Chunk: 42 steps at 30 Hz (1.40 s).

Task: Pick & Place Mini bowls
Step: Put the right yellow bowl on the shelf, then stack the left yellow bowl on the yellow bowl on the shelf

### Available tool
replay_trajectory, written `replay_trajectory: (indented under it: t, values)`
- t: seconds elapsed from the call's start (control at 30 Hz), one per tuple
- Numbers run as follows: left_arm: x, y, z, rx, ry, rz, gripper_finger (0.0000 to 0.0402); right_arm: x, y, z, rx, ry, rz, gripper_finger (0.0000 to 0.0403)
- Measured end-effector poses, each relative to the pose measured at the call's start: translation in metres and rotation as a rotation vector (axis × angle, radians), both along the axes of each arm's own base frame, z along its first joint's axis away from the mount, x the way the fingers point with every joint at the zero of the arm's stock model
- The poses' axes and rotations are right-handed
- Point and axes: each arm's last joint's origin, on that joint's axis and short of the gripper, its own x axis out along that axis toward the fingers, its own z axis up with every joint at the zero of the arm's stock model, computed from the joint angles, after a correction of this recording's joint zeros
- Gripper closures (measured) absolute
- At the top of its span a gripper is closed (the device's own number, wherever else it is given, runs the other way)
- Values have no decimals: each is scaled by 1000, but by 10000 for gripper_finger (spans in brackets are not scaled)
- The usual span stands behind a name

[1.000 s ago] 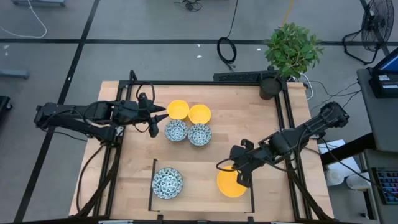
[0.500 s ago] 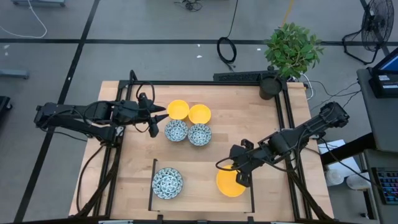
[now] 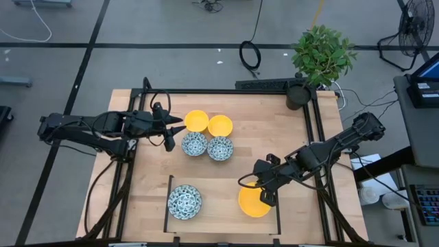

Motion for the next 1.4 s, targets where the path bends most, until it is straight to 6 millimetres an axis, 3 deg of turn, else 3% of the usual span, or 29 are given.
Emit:
replay_trajectory:
  t: [0.73, 0.87, 1.13, 1.4]
  values:
    - [0, 0, 0, 0, 0, 1, 256, -2, -2, 2, 7, -4, -7, 339]
    - [0, 0, 0, 0, 0, 0, 256, -10, -10, 16, 11, -58, 9, 335]
    - [0, 0, 0, 0, 0, 0, 256, -45, -32, 56, 96, -212, -41, 343]
    - [0, 0, 0, 0, 0, 0, 256, -71, -39, 76, -81, -395, -149, 344]
